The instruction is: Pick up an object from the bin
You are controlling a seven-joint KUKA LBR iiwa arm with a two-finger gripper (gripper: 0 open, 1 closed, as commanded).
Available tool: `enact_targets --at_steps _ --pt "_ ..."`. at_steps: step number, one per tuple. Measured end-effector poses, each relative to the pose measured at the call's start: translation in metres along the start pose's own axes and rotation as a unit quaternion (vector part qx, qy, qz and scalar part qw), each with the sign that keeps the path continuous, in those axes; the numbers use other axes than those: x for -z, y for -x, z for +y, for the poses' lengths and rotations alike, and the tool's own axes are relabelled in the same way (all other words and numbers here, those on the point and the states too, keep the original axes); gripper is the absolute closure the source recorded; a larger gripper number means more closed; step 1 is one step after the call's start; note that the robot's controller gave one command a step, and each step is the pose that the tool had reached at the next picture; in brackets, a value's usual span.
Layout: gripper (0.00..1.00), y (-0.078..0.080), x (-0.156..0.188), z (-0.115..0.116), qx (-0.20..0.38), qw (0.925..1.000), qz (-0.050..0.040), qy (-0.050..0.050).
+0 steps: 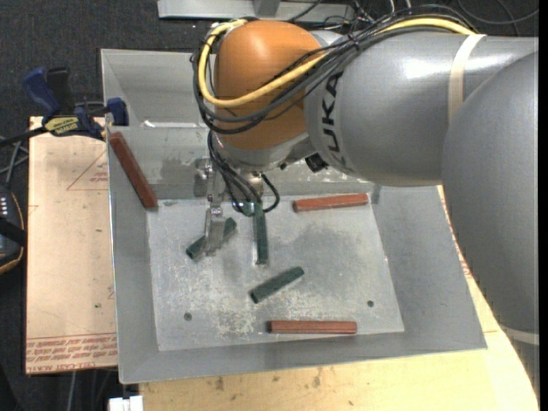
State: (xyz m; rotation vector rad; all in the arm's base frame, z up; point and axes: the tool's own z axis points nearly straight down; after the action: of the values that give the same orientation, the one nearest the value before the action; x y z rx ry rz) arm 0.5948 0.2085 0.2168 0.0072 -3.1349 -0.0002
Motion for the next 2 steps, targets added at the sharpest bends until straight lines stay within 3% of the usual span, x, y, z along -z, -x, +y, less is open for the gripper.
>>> enact_targets --at_steps 1,2 --pt "0.0 0.002 0.005 -0.001 -0.002 1.0 -0.0039 0.001" --pt "0.0 -0.02 -0.037 -0.046 0.002 1.0 -0.0064 0.002"
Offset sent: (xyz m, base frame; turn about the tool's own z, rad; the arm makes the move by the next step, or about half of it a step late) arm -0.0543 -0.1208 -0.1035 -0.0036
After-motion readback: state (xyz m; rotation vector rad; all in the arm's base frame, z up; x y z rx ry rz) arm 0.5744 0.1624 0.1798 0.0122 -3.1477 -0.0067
